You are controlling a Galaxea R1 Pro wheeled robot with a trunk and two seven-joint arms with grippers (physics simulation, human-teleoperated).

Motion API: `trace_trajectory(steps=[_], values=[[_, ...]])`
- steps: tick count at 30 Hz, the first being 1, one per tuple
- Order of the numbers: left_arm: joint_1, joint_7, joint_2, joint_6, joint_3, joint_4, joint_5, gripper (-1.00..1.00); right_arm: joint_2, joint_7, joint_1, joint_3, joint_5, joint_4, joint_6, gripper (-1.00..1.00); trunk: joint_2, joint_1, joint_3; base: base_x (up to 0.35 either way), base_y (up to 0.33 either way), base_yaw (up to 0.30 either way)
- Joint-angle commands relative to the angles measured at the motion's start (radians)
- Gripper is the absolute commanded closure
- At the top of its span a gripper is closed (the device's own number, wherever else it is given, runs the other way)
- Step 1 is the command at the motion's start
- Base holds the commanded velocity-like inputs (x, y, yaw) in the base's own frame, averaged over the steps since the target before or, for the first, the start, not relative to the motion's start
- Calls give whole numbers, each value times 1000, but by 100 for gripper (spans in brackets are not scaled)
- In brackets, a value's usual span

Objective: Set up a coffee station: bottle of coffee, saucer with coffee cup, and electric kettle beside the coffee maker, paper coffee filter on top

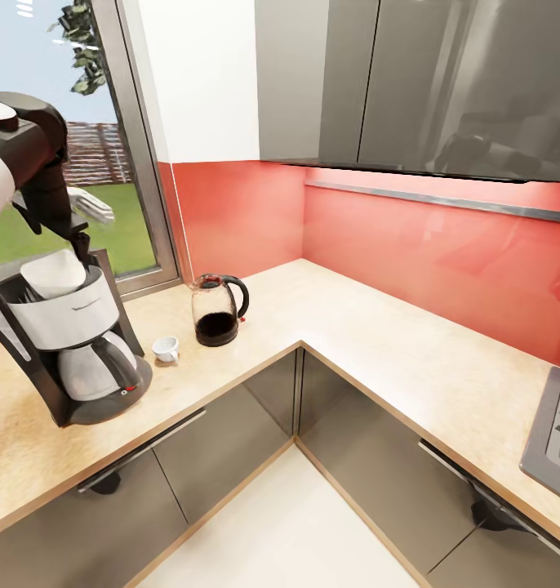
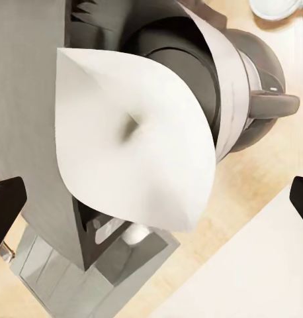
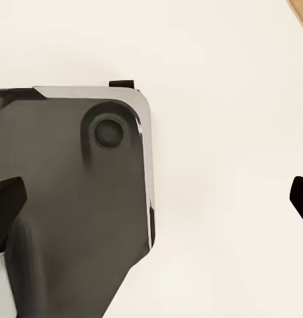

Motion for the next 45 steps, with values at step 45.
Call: trace_trajectory(steps=[45], values=[[-7,-9,-2,10,4,-1,152,-100,0,-1,-1,-1,-6,-1,-4,-100,-2,1,-2,-87,-171,63]])
